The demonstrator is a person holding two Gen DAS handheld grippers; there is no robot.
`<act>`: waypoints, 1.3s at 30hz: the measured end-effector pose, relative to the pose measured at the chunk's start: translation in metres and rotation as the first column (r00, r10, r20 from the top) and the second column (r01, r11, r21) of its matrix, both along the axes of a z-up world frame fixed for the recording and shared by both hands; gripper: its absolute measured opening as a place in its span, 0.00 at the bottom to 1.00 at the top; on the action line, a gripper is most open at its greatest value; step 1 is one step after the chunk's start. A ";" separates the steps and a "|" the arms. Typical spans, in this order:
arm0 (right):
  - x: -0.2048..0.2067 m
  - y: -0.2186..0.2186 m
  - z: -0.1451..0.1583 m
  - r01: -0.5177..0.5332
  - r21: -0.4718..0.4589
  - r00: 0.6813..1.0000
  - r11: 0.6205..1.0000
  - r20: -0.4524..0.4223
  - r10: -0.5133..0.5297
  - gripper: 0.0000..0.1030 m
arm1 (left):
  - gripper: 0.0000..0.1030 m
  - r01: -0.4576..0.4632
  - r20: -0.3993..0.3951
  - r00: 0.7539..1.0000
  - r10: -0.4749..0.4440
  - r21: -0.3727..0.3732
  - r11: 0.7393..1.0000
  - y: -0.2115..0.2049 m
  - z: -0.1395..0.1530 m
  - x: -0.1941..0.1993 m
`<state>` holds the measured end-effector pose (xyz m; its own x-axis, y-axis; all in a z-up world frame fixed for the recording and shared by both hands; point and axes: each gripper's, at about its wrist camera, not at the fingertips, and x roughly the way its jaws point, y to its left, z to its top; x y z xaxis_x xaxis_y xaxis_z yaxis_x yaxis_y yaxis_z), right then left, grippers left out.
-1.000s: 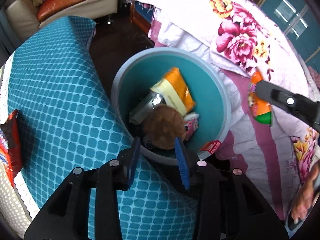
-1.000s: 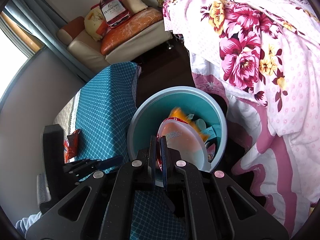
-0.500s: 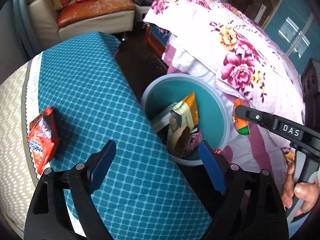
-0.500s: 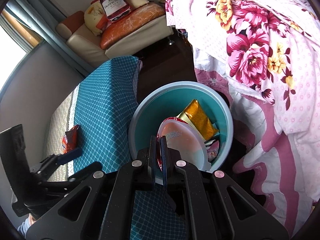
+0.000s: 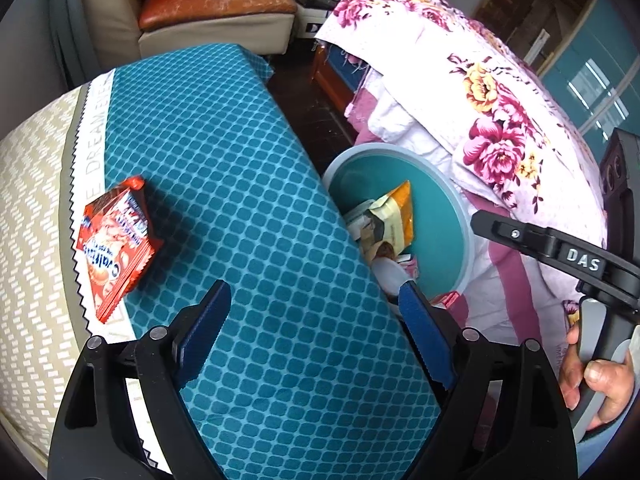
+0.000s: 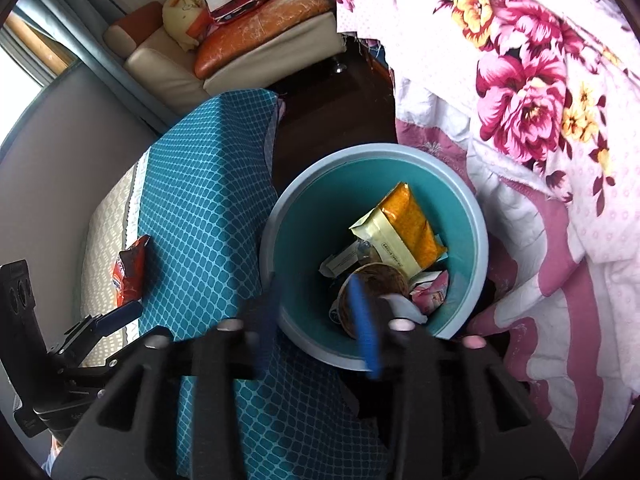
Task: Collect trash
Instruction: 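Move both open grippers back over the bed toward the yellow tissue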
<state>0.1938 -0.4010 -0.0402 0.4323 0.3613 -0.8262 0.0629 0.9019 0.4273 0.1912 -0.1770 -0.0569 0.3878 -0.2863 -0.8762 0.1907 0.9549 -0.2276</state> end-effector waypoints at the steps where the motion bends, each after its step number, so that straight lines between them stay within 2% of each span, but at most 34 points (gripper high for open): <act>1: -0.001 0.002 0.001 0.000 -0.003 1.000 1.000 -0.001 0.000 0.47 | 0.85 -0.002 -0.001 1.000 0.002 -0.002 1.000 0.002 0.000 -0.001; 2: -0.001 0.004 0.002 0.000 -0.006 1.000 1.000 -0.001 0.000 0.54 | 0.86 -0.005 -0.003 1.000 0.005 -0.004 1.000 0.004 -0.001 -0.002; 7: -0.005 0.011 0.009 -0.009 -0.018 1.000 1.000 -0.010 0.009 0.71 | 0.87 -0.020 -0.007 1.000 0.020 -0.011 1.000 0.016 0.000 -0.011; 11: -0.010 0.022 0.016 -0.022 -0.037 0.999 0.999 -0.036 0.021 0.76 | 0.88 -0.034 -0.001 0.999 0.034 -0.015 0.999 0.029 0.005 -0.021; 22: -0.035 0.056 0.033 -0.068 -0.073 0.998 0.995 -0.022 0.067 0.77 | 0.90 -0.097 0.040 0.994 0.099 -0.048 0.994 0.072 0.024 -0.056; 24: -0.042 0.066 0.038 -0.083 -0.086 0.996 0.993 -0.015 0.082 0.81 | 0.90 -0.107 0.044 0.993 0.109 -0.049 0.993 0.078 0.025 -0.062; 29: -0.051 0.087 0.047 -0.121 -0.099 0.993 0.988 -0.015 0.120 0.81 | 0.90 -0.154 0.037 0.987 0.156 -0.049 0.987 0.108 0.024 -0.084; 34: -0.061 0.112 0.056 -0.172 -0.104 0.985 0.980 -0.010 0.172 0.81 | 0.90 -0.231 0.018 0.973 0.231 -0.025 0.973 0.150 0.020 -0.108; 39: -0.072 0.147 0.060 -0.249 -0.107 0.968 0.963 -0.025 0.248 0.81 | 0.90 -0.313 0.011 0.950 0.313 0.043 0.949 0.200 0.018 -0.137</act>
<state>0.1221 -0.2539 0.0201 0.3309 0.3646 -0.8704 -0.1650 0.9305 0.3270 0.0542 0.0227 -0.0388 0.4555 -0.1113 -0.8833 -0.1183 0.9758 -0.1840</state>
